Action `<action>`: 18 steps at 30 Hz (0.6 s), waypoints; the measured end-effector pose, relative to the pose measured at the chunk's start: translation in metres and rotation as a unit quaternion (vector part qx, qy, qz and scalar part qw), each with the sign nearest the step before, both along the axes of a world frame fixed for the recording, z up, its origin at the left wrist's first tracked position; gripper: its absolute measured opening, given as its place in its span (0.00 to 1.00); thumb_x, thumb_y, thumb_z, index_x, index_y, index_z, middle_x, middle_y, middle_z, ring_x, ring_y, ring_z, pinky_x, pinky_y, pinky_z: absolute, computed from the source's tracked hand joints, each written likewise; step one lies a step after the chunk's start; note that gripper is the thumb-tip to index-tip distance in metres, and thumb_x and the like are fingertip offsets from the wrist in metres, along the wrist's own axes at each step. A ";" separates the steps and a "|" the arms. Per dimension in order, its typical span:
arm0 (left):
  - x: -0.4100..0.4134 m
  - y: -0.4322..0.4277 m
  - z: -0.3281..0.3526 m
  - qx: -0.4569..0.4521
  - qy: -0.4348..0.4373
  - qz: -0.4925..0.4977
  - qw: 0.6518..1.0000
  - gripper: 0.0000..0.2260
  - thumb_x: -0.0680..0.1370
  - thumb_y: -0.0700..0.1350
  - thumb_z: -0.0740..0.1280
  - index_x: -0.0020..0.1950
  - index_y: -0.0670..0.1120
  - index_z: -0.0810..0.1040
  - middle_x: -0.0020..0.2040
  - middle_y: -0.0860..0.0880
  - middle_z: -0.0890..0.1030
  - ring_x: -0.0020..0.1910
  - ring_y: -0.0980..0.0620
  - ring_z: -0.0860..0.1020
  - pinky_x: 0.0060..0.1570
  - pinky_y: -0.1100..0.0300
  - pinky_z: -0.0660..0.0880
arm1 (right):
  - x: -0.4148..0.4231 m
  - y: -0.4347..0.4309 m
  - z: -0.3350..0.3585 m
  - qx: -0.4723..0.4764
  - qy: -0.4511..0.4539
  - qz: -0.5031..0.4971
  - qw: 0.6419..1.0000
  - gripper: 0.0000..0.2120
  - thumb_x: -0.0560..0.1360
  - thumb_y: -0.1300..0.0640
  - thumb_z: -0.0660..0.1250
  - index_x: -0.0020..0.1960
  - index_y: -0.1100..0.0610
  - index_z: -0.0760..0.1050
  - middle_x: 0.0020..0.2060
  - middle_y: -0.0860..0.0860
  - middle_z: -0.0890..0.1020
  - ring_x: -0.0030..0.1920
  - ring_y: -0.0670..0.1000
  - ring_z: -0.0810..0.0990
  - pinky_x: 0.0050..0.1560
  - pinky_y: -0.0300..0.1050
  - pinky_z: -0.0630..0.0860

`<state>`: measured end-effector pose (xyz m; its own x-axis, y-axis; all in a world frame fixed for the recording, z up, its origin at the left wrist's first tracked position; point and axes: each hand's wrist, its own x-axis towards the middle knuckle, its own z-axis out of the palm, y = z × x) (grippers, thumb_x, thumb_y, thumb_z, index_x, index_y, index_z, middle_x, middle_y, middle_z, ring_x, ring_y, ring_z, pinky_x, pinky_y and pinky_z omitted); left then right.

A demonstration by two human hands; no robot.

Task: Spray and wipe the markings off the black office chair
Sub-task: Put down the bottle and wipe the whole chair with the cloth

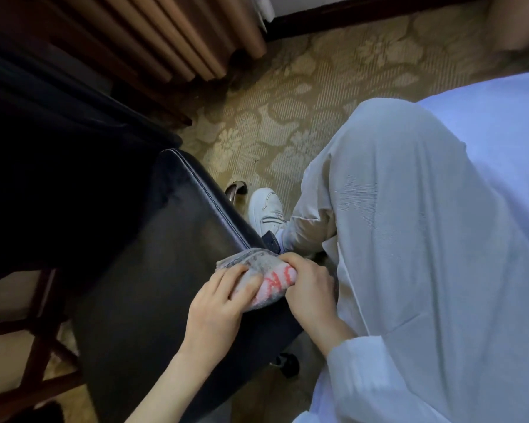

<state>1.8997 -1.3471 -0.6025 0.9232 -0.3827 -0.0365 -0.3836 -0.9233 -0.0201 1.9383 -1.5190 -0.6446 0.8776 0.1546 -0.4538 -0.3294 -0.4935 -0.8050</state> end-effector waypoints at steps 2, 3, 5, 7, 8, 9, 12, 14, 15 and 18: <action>0.013 0.005 0.001 0.004 -0.021 0.000 1.000 0.16 0.71 0.36 0.71 0.58 0.46 0.79 0.57 0.43 0.79 0.54 0.44 0.77 0.49 0.52 0.77 | 0.012 0.004 -0.001 0.033 0.016 -0.004 0.999 0.24 0.74 0.67 0.60 0.64 0.47 0.76 0.55 0.51 0.81 0.55 0.54 0.77 0.48 0.36 0.68; 0.020 0.009 0.001 0.006 -0.032 0.005 0.999 0.16 0.71 0.36 0.70 0.58 0.46 0.79 0.56 0.43 0.79 0.53 0.45 0.77 0.48 0.53 0.77 | 0.020 0.008 -0.003 0.047 0.023 -0.003 0.999 0.25 0.73 0.68 0.59 0.63 0.46 0.76 0.54 0.52 0.81 0.55 0.55 0.77 0.49 0.38 0.70; 0.035 0.017 0.002 0.012 -0.044 0.020 0.999 0.15 0.72 0.36 0.68 0.58 0.45 0.80 0.57 0.44 0.79 0.52 0.45 0.77 0.47 0.55 0.76 | 0.040 0.020 -0.008 0.066 0.022 -0.006 0.998 0.28 0.69 0.70 0.59 0.60 0.45 0.78 0.52 0.53 0.82 0.54 0.56 0.77 0.53 0.41 0.72; 0.055 0.027 0.001 0.017 -0.045 0.035 0.998 0.15 0.73 0.37 0.66 0.59 0.45 0.80 0.57 0.45 0.78 0.52 0.45 0.77 0.46 0.55 0.76 | 0.062 0.031 -0.017 0.093 0.025 -0.023 0.995 0.29 0.66 0.71 0.58 0.57 0.46 0.80 0.50 0.53 0.83 0.54 0.56 0.77 0.56 0.43 0.73; 0.067 0.031 0.000 0.020 -0.044 0.039 0.998 0.15 0.73 0.37 0.65 0.59 0.46 0.80 0.58 0.45 0.78 0.53 0.44 0.77 0.46 0.54 0.76 | 0.075 0.037 -0.022 0.107 0.030 -0.024 0.994 0.29 0.66 0.71 0.58 0.56 0.47 0.81 0.50 0.53 0.83 0.55 0.56 0.77 0.57 0.44 0.73; 0.079 0.036 -0.001 0.025 -0.044 0.043 0.998 0.15 0.74 0.38 0.65 0.60 0.46 0.80 0.58 0.45 0.78 0.53 0.44 0.77 0.46 0.54 0.76 | 0.089 0.043 -0.026 0.117 0.035 -0.013 0.992 0.28 0.66 0.71 0.58 0.56 0.48 0.81 0.50 0.53 0.84 0.54 0.55 0.77 0.56 0.44 0.73; 0.116 0.051 -0.004 0.044 -0.044 0.072 0.995 0.18 0.73 0.36 0.68 0.62 0.46 0.79 0.60 0.46 0.77 0.53 0.44 0.76 0.44 0.54 0.75 | 0.138 0.063 -0.034 0.145 0.041 0.048 0.987 0.26 0.64 0.71 0.59 0.53 0.48 0.81 0.46 0.53 0.83 0.51 0.56 0.78 0.49 0.46 0.76; 0.139 0.062 -0.004 0.046 -0.037 0.100 0.993 0.20 0.72 0.34 0.70 0.63 0.46 0.78 0.60 0.46 0.77 0.52 0.42 0.75 0.41 0.52 0.76 | 0.165 0.073 -0.034 0.159 0.050 0.089 0.982 0.27 0.60 0.74 0.60 0.46 0.46 0.79 0.38 0.49 0.81 0.45 0.56 0.79 0.35 0.41 0.74; 0.148 0.066 -0.003 0.045 -0.031 0.109 0.993 0.21 0.71 0.34 0.69 0.63 0.46 0.77 0.60 0.46 0.76 0.51 0.41 0.75 0.40 0.51 0.77 | 0.175 0.076 -0.034 0.163 0.051 0.103 0.980 0.27 0.58 0.75 0.60 0.41 0.45 0.77 0.34 0.47 0.79 0.42 0.55 0.77 0.28 0.38 0.70; 0.161 0.069 -0.001 0.051 -0.019 0.108 0.993 0.20 0.72 0.35 0.68 0.63 0.47 0.76 0.60 0.46 0.76 0.50 0.41 0.74 0.40 0.50 0.76 | 0.188 0.078 -0.032 0.169 0.046 0.125 0.977 0.26 0.62 0.76 0.59 0.41 0.45 0.75 0.33 0.45 0.76 0.39 0.52 0.75 0.22 0.31 0.65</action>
<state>2.0602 -1.2782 -0.6030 0.9846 -0.1727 -0.0284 -0.1750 -0.9761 -0.1287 2.1265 -1.4412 -0.6766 0.7513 0.5127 -0.4156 -0.3116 -0.2795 -0.9082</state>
